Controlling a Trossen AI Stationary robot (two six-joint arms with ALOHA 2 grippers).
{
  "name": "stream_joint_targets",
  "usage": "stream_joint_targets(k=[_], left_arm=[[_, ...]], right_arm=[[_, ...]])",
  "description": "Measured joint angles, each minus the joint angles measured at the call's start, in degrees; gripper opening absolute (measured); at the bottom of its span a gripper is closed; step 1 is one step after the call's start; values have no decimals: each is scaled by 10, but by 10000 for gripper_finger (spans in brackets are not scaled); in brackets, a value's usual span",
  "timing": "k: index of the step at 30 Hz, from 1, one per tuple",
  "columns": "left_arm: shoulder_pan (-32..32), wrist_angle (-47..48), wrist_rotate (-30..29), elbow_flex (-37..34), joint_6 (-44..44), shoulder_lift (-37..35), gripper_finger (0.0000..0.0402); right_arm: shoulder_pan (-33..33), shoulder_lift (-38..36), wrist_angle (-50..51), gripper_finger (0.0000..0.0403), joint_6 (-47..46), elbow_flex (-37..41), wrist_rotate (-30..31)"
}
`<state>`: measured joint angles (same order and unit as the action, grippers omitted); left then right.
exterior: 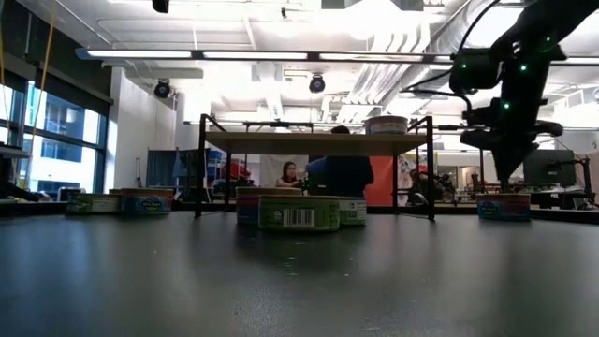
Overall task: Stack canned seafood by type on shelf
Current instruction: Stack the blue tuna can on top of the blue tuna can
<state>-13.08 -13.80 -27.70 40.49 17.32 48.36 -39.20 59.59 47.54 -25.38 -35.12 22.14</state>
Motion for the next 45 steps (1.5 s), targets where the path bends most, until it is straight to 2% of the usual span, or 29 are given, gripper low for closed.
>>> stream_joint_targets(k=[4,10,17,25,33,45], left_arm=[[0,-2,0,0,-13,0,0],[0,-10,-5,0,-31,0,0],[0,-14,-21,0,-45,0,0],[0,-14,-21,0,-50,0,0],[0,-16,-21,0,-74,0,0],[-1,-17,-8,0,-71,0,0]], right_arm=[[-25,0,-46,0,47,13,-33],[-51,29,-62,0,51,26,-44],[-50,50,-74,0,63,32,-55],[-37,40,-29,0,13,23,-162],[4,40,41,0,-65,9,-229],[171,40,46,0,-183,9,-248]])
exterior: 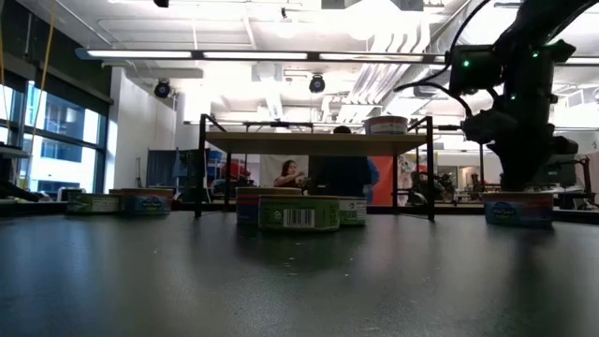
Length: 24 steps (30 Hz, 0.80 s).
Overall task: Stack canned seafood by type on shelf
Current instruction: Stack the blue tuna can on top of the blue tuna can
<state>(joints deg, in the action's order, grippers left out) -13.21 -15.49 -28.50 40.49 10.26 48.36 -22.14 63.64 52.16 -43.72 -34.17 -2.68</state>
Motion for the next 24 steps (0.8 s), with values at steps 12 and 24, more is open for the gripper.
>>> stream_joint_targets(k=[12,24], left_arm=[[0,-19,115,0,-4,79,0],[1,-106,206,0,-4,304,0]], right_arm=[[209,5,-67,0,-175,2,-10],[411,145,-369,0,-370,-2,-17]])
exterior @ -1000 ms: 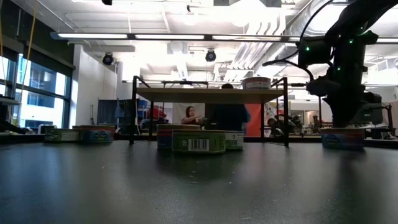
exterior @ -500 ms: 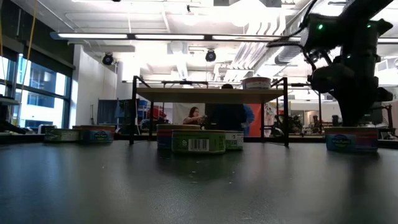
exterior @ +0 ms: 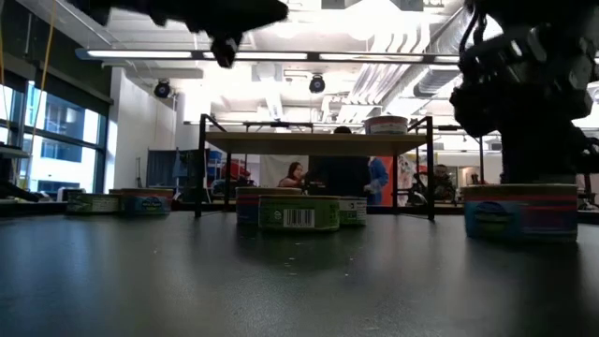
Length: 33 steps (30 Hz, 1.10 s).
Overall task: Stack canned seafood by type on shelf
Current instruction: Stack the blue tuna can on top of the blue tuna can
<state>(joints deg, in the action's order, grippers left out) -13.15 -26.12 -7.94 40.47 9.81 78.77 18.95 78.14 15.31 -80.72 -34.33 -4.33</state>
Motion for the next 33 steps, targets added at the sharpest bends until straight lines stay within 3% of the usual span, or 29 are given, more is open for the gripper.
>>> stream_joint_targets(k=[4,10,13,17,21,25,33], left_arm=[[0,-56,43,0,0,64,0],[-18,-181,59,1,4,173,0],[-33,-209,60,30,-12,234,0],[-49,-164,59,118,-46,304,0],[-53,-33,45,234,-59,362,0],[-52,77,19,325,-56,399,0],[-45,166,-17,367,-2,428,0]], right_arm=[[40,75,-53,0,-7,-53,16],[65,112,-13,0,178,-197,27],[80,107,71,0,258,-258,32],[117,94,205,0,279,-298,70],[169,73,280,0,230,-274,104],[208,54,259,0,181,-206,118],[199,55,111,0,151,-93,127]])
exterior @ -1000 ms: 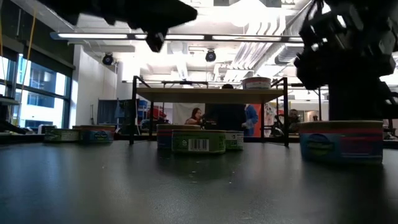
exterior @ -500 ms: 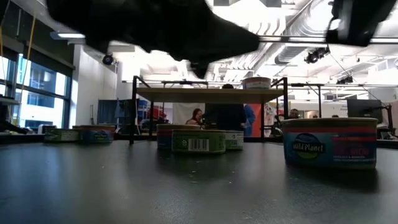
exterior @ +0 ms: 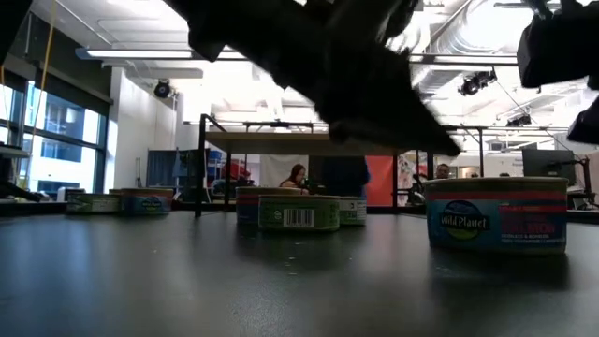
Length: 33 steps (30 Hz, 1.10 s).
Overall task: Stack canned seafood by type on shelf
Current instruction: Stack the blue tuna can on top of the blue tuna can
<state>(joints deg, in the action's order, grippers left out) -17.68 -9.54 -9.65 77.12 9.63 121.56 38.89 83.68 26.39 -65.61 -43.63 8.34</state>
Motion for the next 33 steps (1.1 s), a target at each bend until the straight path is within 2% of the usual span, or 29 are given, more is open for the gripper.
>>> stream_joint_targets(k=[6,23,33], left_arm=[[1,50,-5,0,-22,0,0],[13,1,-3,-4,-69,4,0],[24,-7,39,-3,-78,20,0]], right_arm=[[-18,0,-29,0,-5,24,4],[-66,0,-38,0,-6,24,-5],[-66,1,-82,0,-6,24,-13]])
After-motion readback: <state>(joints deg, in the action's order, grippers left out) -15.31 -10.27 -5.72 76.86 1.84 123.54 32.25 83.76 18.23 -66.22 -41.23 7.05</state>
